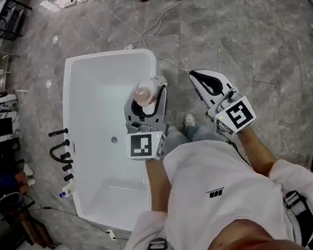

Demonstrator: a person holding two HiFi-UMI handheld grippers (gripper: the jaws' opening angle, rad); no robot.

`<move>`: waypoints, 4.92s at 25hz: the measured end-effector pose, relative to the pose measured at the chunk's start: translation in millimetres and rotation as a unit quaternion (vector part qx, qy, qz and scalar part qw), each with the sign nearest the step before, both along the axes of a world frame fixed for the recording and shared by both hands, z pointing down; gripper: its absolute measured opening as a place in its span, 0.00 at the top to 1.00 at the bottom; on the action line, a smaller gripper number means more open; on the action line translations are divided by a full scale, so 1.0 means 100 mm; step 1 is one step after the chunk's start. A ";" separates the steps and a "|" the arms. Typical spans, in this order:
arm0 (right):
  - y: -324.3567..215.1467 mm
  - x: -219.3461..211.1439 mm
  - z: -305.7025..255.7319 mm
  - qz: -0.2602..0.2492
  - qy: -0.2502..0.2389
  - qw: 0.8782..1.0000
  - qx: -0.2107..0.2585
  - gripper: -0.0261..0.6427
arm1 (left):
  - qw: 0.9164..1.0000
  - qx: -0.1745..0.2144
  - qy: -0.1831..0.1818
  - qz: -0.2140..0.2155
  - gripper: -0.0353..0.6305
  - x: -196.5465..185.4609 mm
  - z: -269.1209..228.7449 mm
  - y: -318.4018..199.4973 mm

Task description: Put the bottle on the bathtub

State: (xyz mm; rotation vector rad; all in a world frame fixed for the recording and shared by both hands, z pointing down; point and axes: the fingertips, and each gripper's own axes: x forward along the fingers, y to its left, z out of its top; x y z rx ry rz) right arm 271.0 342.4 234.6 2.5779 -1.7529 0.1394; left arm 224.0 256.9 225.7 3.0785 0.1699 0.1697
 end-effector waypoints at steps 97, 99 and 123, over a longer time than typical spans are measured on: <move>-6.78 -1.09 2.86 -0.525 0.000 0.849 -0.052 0.97 | 0.818 -0.009 -0.034 -0.574 0.62 -1.65 2.93 -5.93; -6.88 -1.17 3.02 -0.524 0.001 0.850 -0.055 0.97 | 0.819 -0.010 -0.034 -0.573 0.62 -1.72 3.08 -6.03; -8.18 -1.98 4.24 -0.544 0.009 0.838 -0.050 0.97 | 0.824 0.006 -0.038 -0.565 0.62 -2.16 4.37 -7.26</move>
